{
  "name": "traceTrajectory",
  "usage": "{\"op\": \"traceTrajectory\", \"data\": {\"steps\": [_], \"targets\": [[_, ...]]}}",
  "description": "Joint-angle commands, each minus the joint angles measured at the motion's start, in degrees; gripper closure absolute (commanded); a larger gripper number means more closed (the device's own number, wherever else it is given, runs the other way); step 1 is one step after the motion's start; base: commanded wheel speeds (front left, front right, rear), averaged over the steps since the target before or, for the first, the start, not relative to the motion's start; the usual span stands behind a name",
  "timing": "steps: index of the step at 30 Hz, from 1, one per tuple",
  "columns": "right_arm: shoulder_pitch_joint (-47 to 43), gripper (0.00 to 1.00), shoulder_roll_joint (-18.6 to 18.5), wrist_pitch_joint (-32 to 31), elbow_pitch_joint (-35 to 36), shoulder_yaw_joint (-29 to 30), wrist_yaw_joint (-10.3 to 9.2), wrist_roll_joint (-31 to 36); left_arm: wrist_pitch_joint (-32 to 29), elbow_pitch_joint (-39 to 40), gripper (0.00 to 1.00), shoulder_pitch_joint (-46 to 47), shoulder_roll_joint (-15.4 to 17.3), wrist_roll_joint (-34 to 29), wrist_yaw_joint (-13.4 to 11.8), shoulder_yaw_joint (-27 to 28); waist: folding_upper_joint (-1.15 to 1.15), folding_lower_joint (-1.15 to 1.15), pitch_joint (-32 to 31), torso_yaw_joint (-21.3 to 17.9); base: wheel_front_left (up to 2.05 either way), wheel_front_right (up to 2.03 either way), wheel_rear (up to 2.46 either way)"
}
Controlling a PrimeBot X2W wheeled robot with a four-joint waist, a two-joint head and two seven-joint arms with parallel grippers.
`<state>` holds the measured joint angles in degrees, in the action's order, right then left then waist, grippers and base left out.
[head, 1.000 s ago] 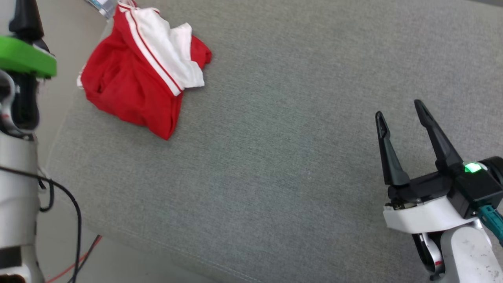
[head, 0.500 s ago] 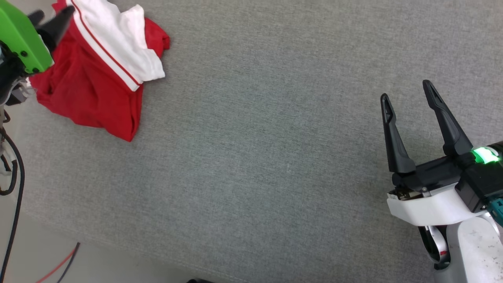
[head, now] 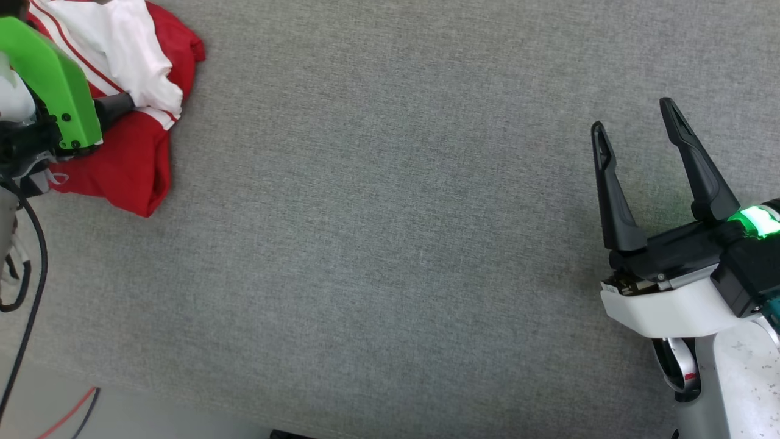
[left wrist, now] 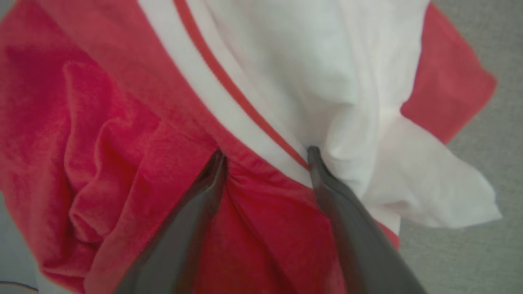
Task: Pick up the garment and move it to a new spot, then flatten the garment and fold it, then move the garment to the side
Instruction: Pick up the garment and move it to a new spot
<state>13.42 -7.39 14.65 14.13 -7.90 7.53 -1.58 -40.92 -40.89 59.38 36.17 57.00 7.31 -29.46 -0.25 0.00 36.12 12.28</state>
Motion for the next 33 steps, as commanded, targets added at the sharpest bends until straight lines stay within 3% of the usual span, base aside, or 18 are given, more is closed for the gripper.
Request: {"op": "traceTrajectory", "data": {"steps": [1, 4, 5, 7, 16, 24, 30, 33], "targets": [[1.2, 0.0, 0.0, 0.3, 0.1, -0.1, -0.04, 0.4, -1.2, -1.5, 0.0, -0.8, -1.7, 0.4, 0.2, -2.3, 0.25, 0.0, 0.9, -0.9, 0.0, 0.0, 0.0], [1.3, 0.0, 0.1, 0.3, -0.1, -0.2, -0.04, 0.3, -1.5, -3.2, 0.0, -1.2, -2.3, 1.0, 0.2, -4.3, 0.25, 0.0, 0.9, -1.1, 0.0, 0.0, 0.0], [1.3, 0.0, 0.1, 0.3, -0.2, -0.2, -0.04, 0.3, -1.5, -3.5, 0.19, -1.3, -2.3, 1.1, 0.2, -5.0, 0.25, 0.0, 0.7, -1.2, 0.0, 0.0, 0.0], [1.2, 0.0, 0.2, 0.3, -0.5, -0.2, -0.04, 0.2, -0.8, -3.7, 1.0, -1.3, -2.1, 1.6, 0.2, -5.8, 0.25, 0.0, 0.2, -1.3, 0.0, 0.0, 0.0], [-0.5, 0.0, 1.2, 0.3, -1.8, 0.1, -0.04, -0.9, 7.7, 0.0, 1.0, 0.3, 2.6, 4.1, 0.2, -7.1, 0.25, 0.0, -6.1, -0.1, 0.0, 0.0, 0.0], [-3.0, 0.0, 2.9, 0.3, -2.9, 0.5, -0.04, -1.9, 11.0, 12.0, 1.0, -0.1, 8.2, 4.2, 0.2, -12.0, 0.25, 0.0, -12.2, 0.3, 0.0, 0.0, 0.0], [-4.2, 0.0, 3.8, 0.3, -3.4, 0.5, -0.04, -2.6, 11.9, 22.3, 1.0, -0.4, 9.9, 3.4, 0.2, -16.1, 0.25, 0.0, -15.0, -1.0, 0.0, 0.0, 0.0], [-4.4, 0.0, 4.2, 0.3, -3.3, 0.6, -0.04, -3.0, 12.0, 26.5, 1.0, -0.4, 9.3, 3.3, 0.2, -18.1, 0.25, 0.0, -15.9, -2.5, 0.0, 0.0, 0.0]]}}
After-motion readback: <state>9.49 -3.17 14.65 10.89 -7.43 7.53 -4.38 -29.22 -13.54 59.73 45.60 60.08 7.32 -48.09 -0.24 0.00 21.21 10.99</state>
